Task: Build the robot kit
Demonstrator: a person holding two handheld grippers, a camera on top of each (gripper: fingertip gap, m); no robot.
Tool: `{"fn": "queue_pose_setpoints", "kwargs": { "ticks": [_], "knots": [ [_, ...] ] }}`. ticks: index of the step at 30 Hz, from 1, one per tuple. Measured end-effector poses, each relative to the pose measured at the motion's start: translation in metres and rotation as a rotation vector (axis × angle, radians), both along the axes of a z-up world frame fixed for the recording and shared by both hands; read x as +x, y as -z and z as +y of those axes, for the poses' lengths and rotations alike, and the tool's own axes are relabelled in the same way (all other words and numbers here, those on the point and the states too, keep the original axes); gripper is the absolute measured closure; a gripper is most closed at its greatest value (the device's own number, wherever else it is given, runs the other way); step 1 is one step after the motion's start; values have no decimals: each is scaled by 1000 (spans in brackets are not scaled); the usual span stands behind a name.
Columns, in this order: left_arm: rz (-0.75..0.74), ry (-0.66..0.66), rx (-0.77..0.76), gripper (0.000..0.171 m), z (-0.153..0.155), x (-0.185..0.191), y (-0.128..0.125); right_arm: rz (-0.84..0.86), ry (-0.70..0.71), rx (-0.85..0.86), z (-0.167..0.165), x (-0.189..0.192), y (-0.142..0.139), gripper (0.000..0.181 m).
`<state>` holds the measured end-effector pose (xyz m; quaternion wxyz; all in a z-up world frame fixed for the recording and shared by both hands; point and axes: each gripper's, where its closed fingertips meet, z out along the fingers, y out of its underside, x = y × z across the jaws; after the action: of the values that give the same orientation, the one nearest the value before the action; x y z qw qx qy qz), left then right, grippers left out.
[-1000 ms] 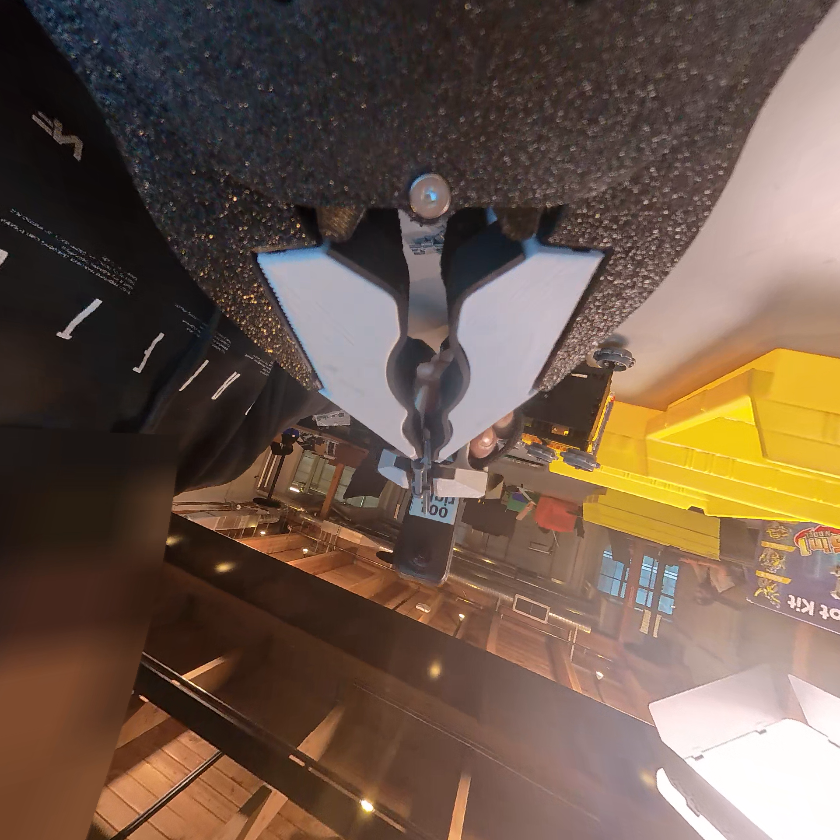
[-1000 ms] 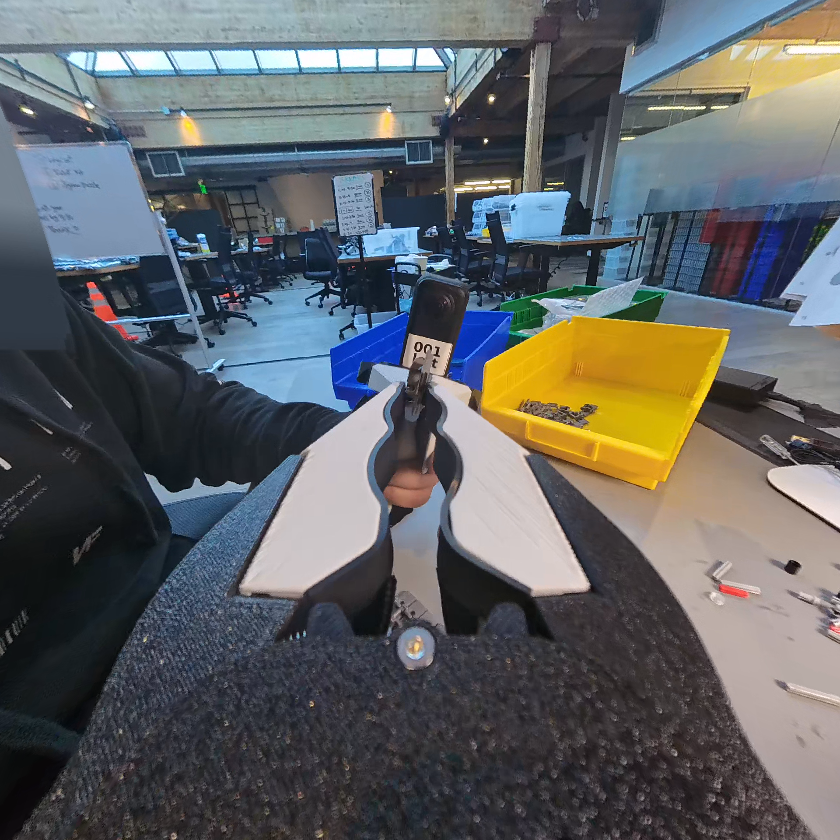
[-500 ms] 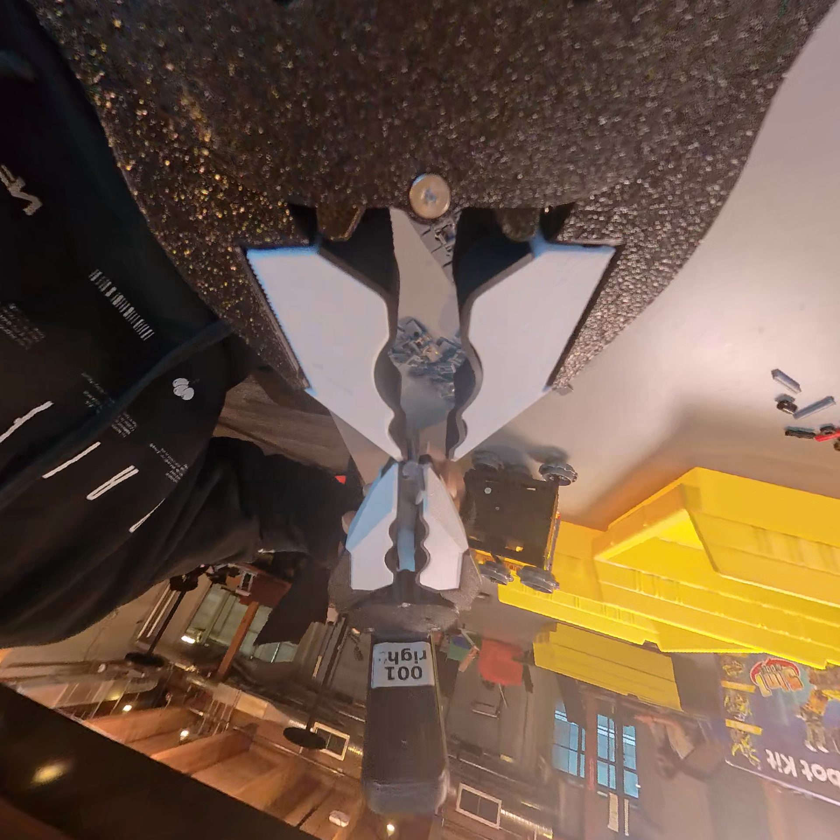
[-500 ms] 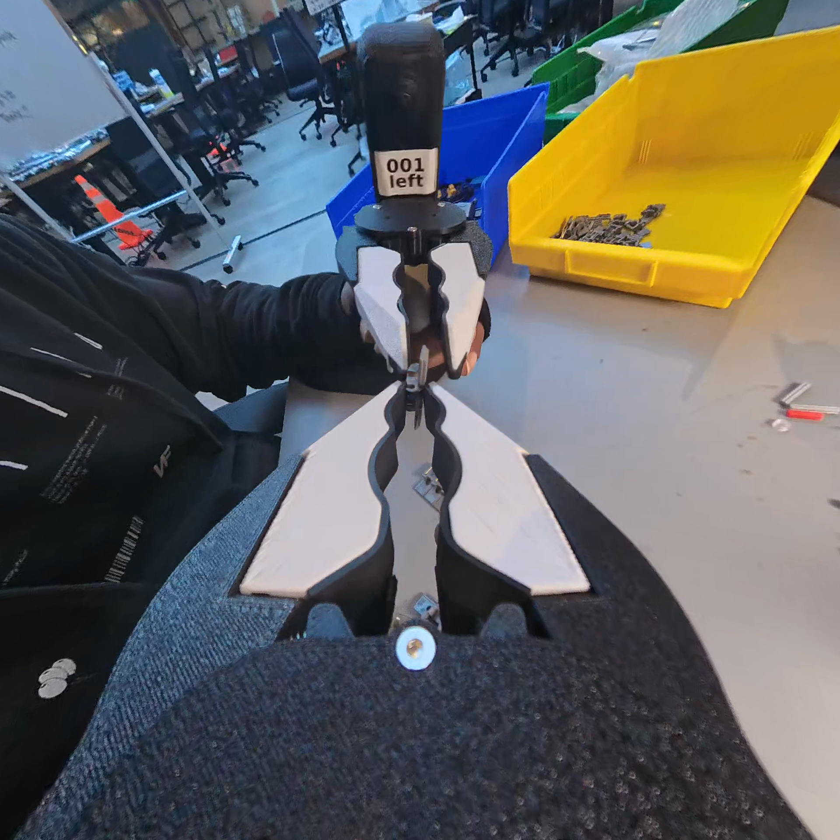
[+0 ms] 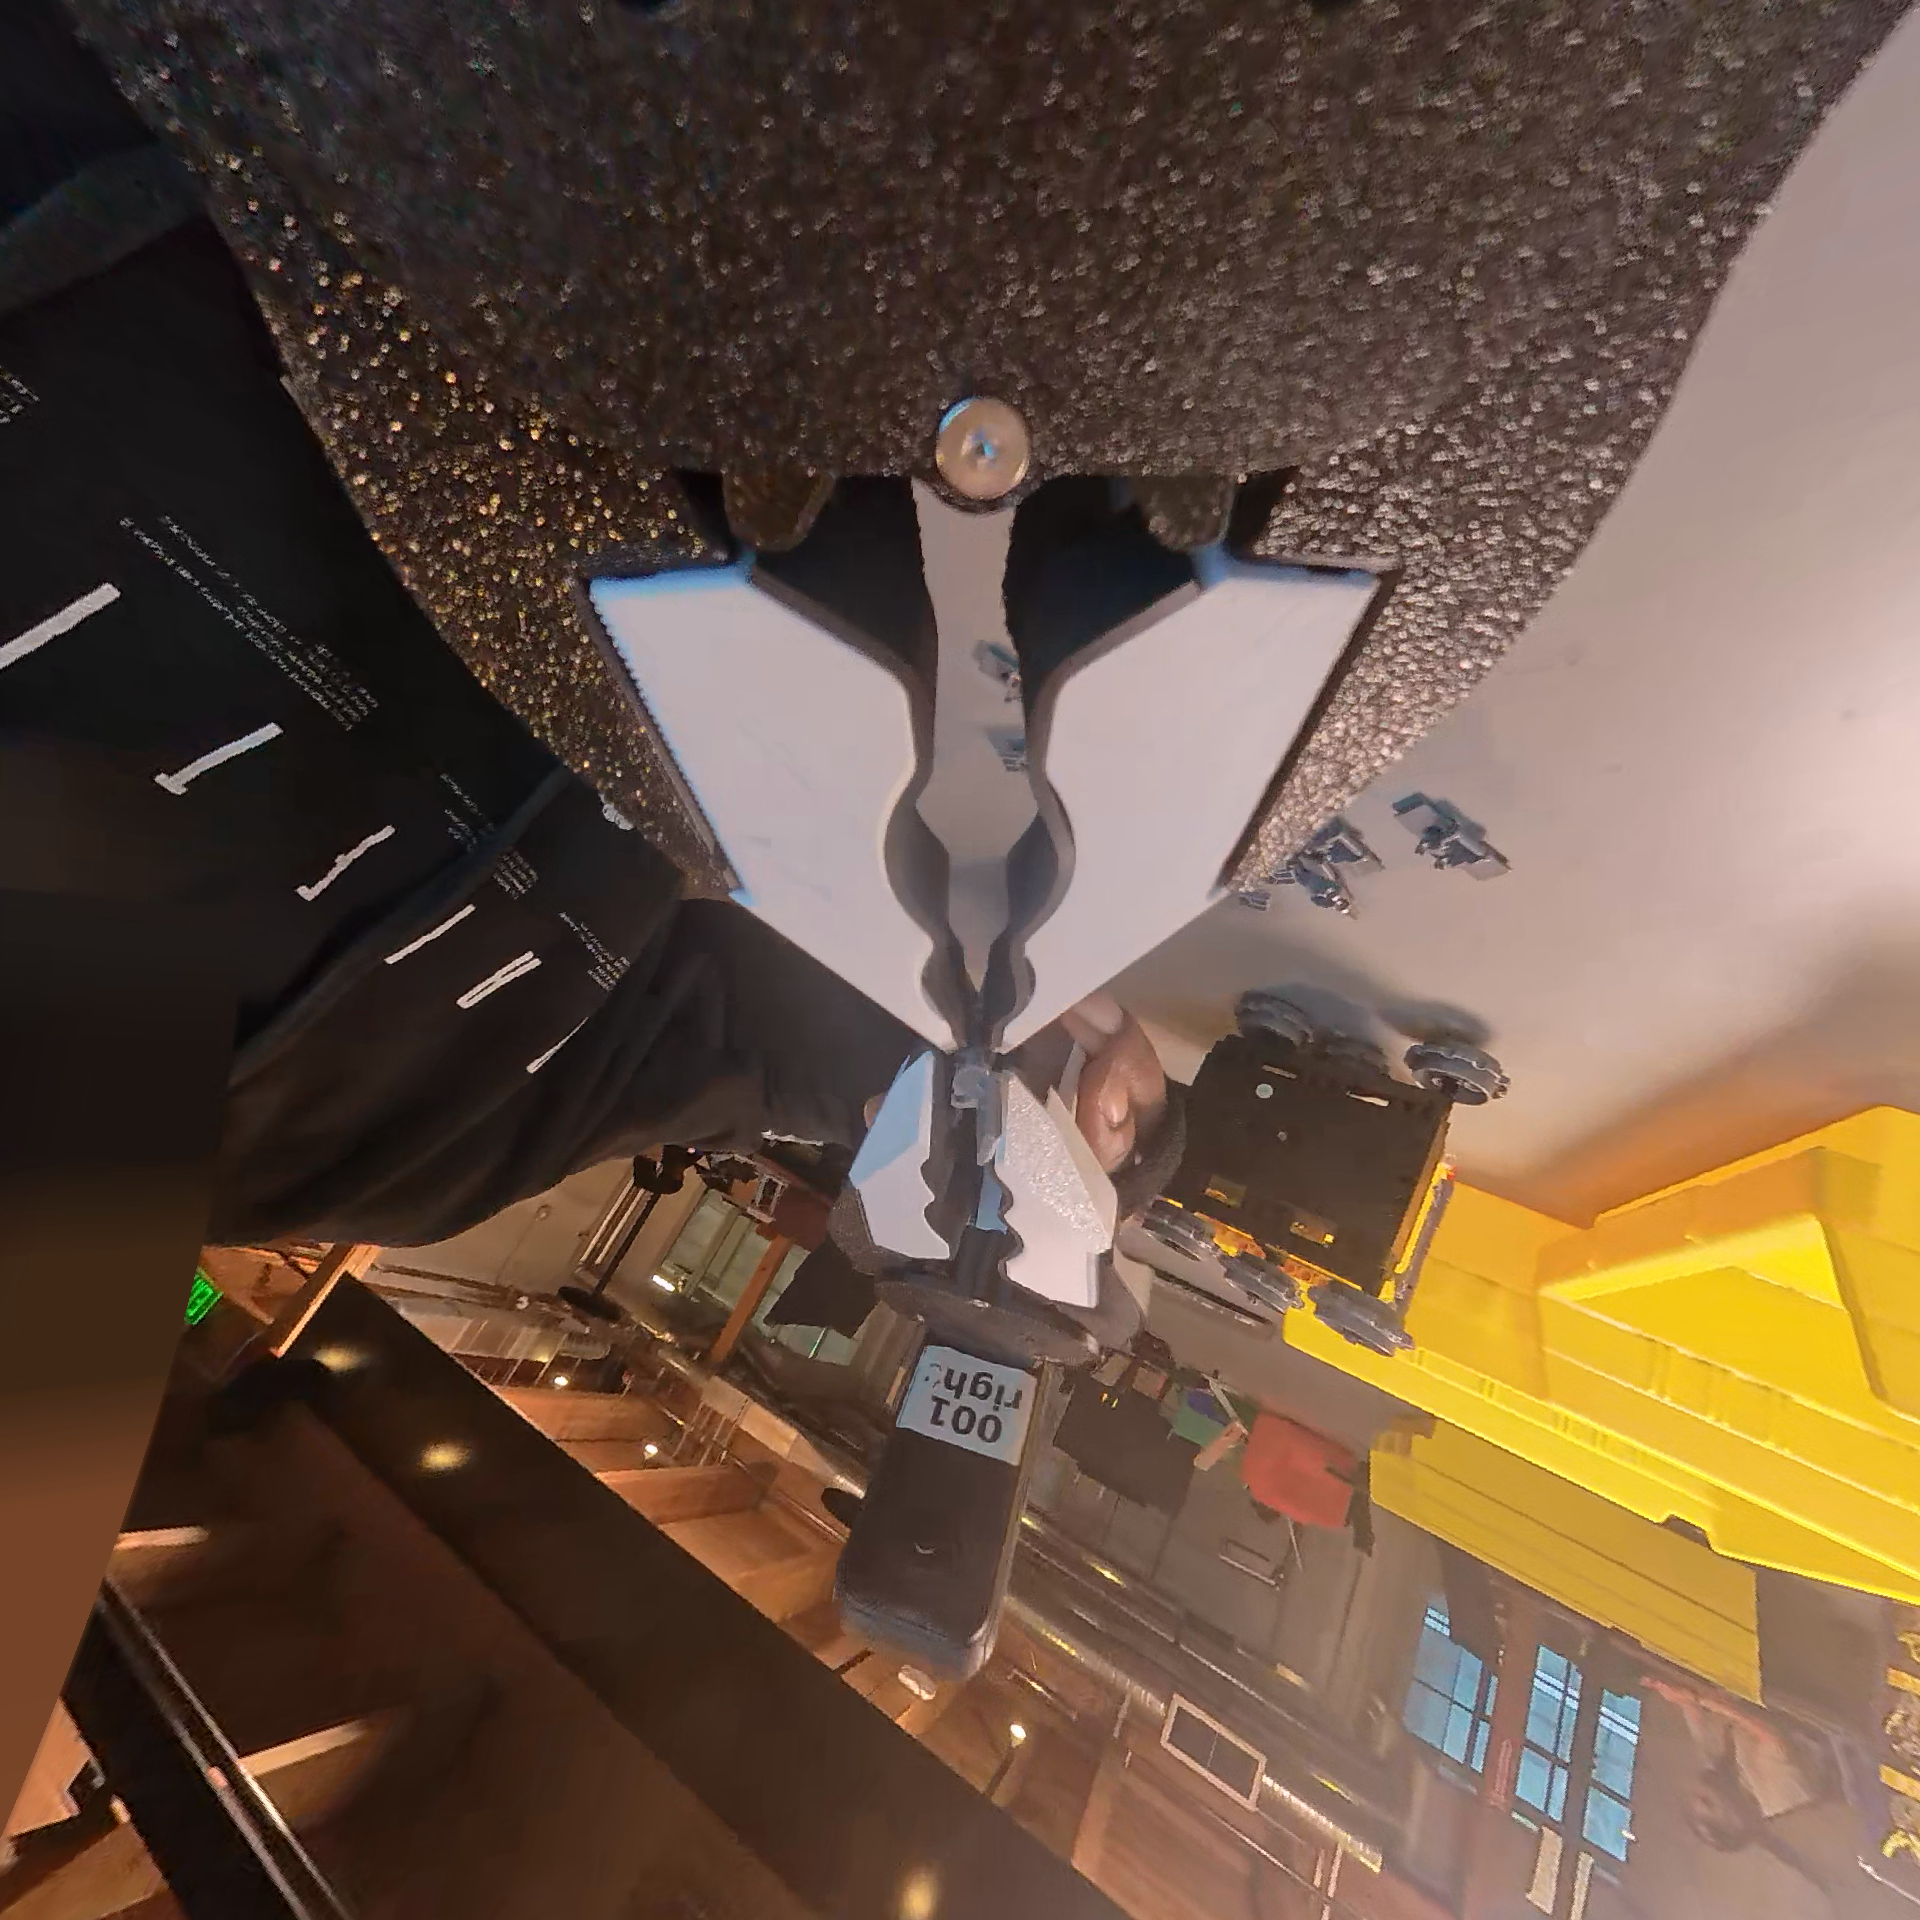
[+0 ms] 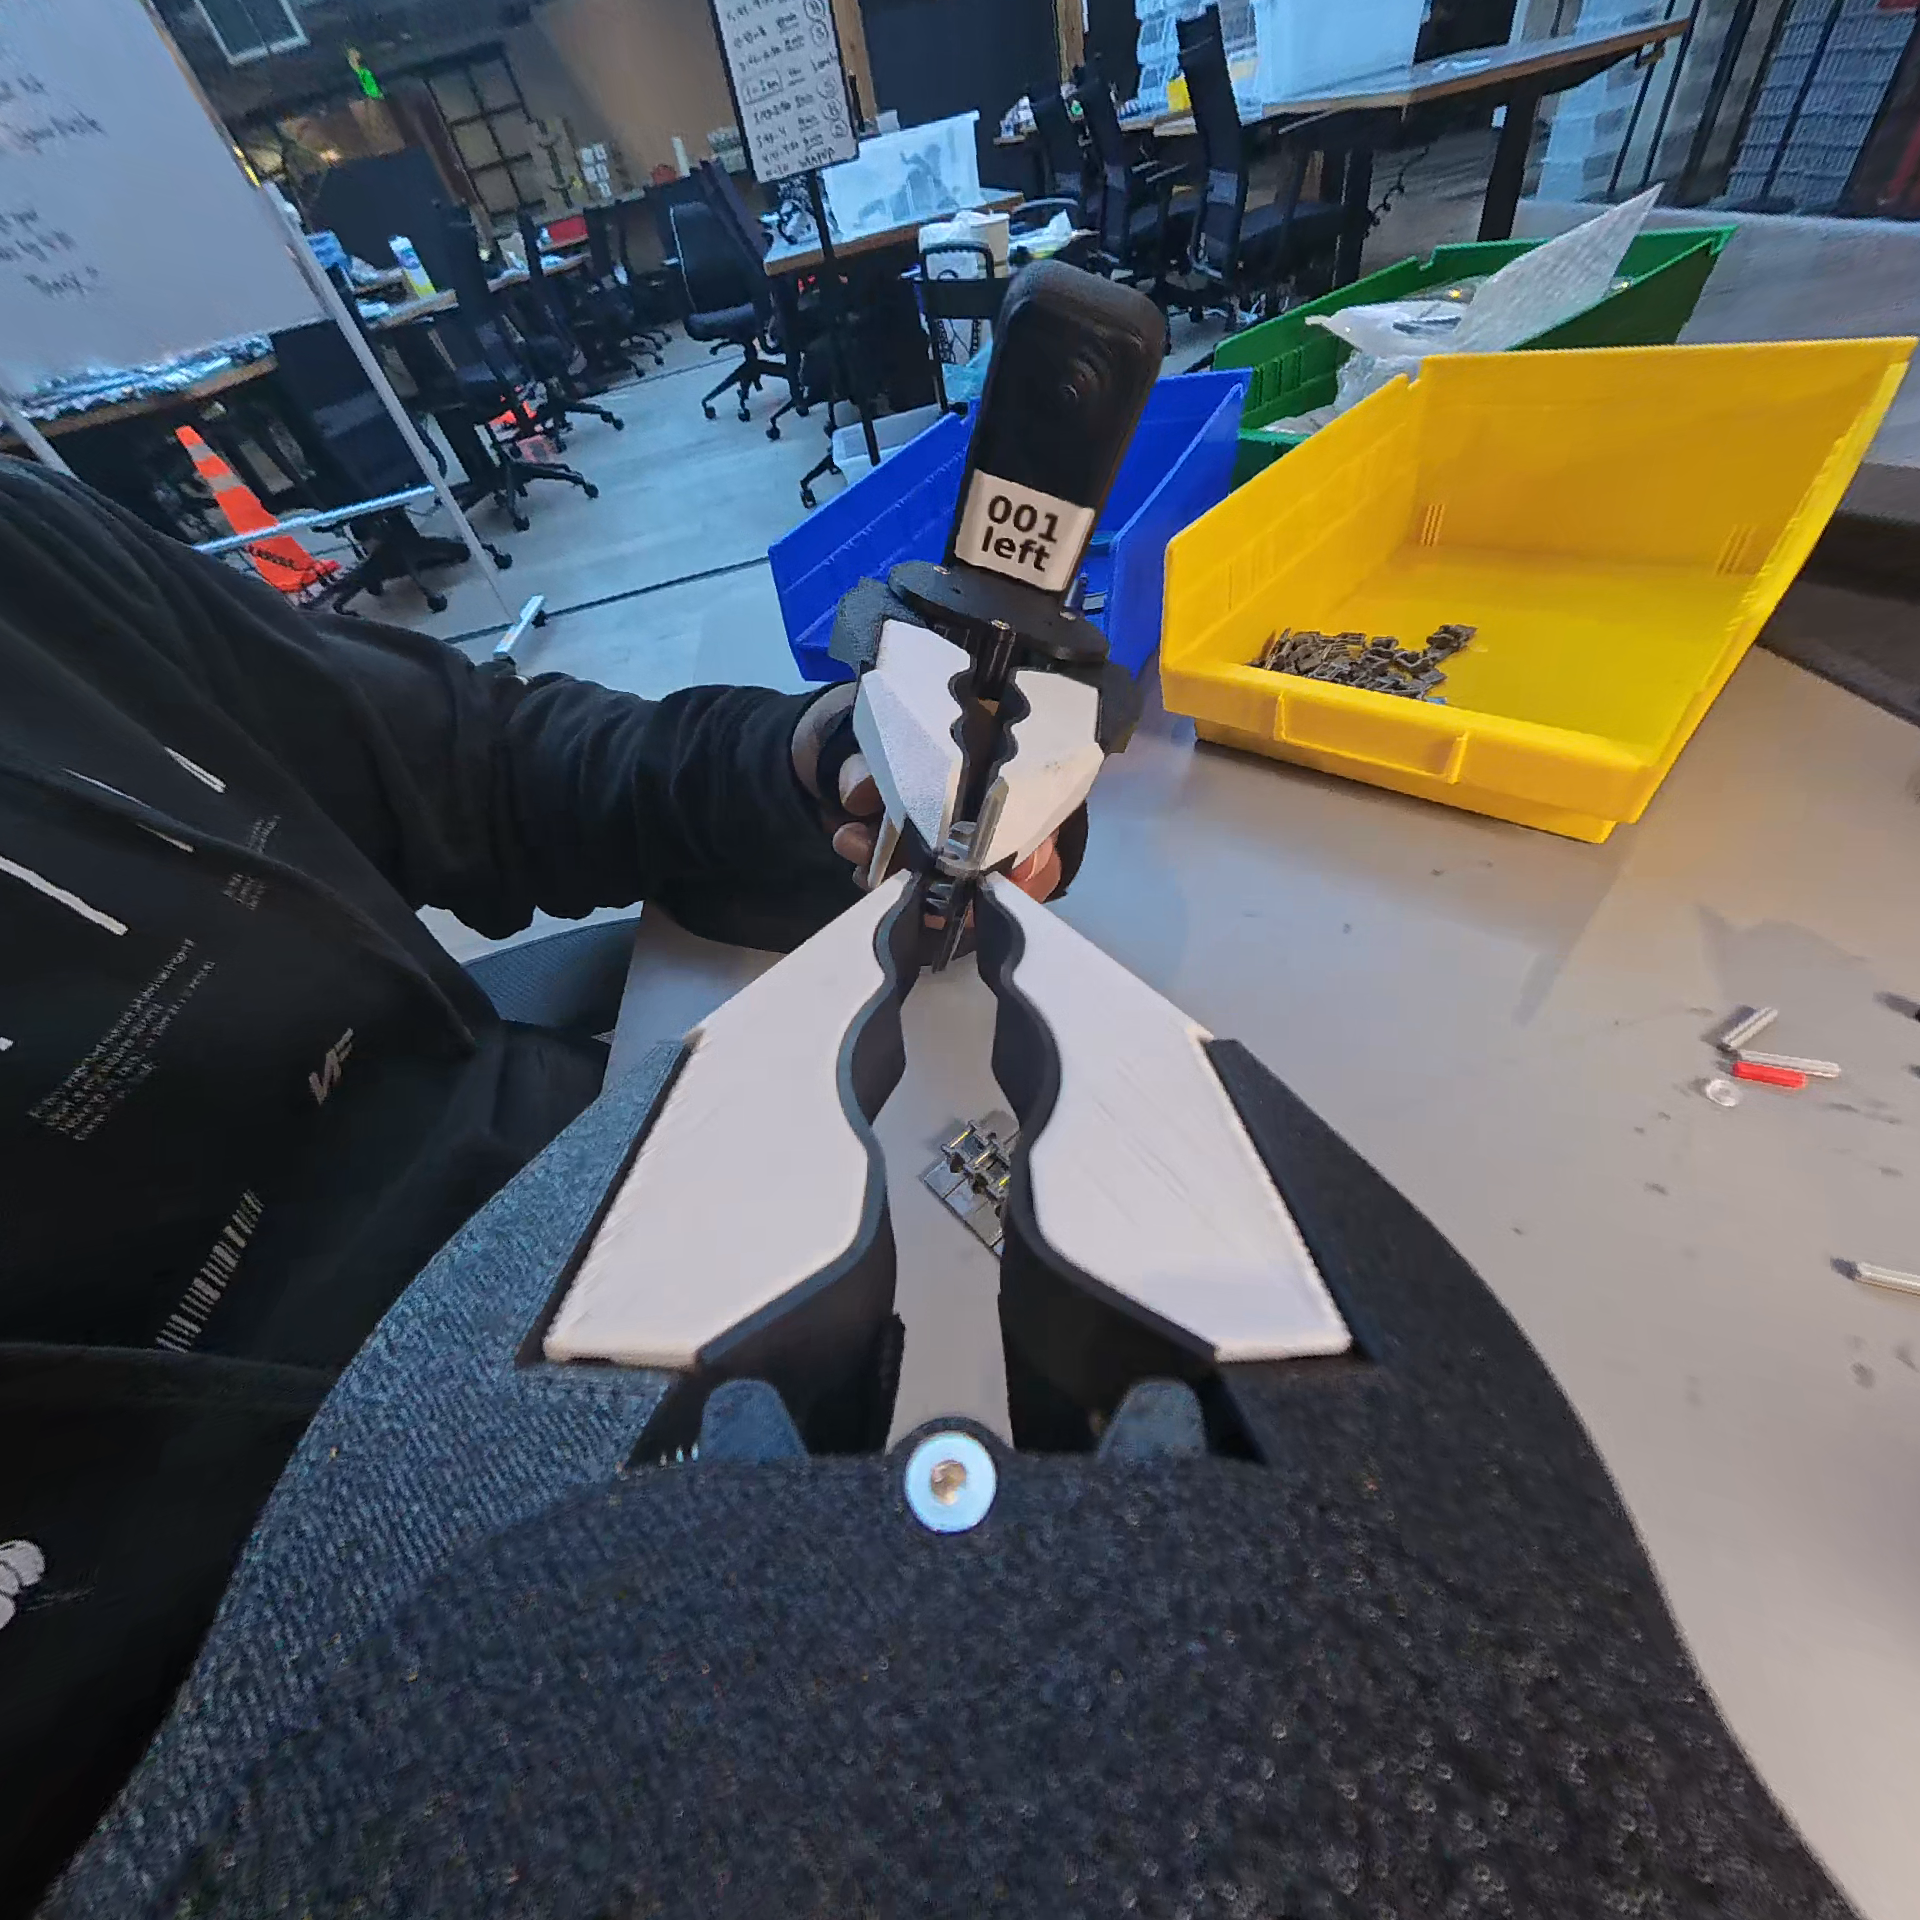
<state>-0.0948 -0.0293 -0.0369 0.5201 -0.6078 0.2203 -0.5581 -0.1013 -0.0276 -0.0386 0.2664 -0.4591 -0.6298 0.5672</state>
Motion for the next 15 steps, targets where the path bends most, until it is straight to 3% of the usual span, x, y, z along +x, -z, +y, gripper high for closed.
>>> {"fn": "queue_pose_setpoints", "kwargs": {
  "ticks": [8,12,15],
  "knots": [
    [57,-39,-57,171,8,-1,14,-97,38,-58,8,-1,13,173],
    [418,-104,-52,162,13,-7,53,-287,74,-3,21,3,49,174],
    [680,-78,-71,156,7,-12,88,-475,95,55,32,12,87,174]
  ]
}}
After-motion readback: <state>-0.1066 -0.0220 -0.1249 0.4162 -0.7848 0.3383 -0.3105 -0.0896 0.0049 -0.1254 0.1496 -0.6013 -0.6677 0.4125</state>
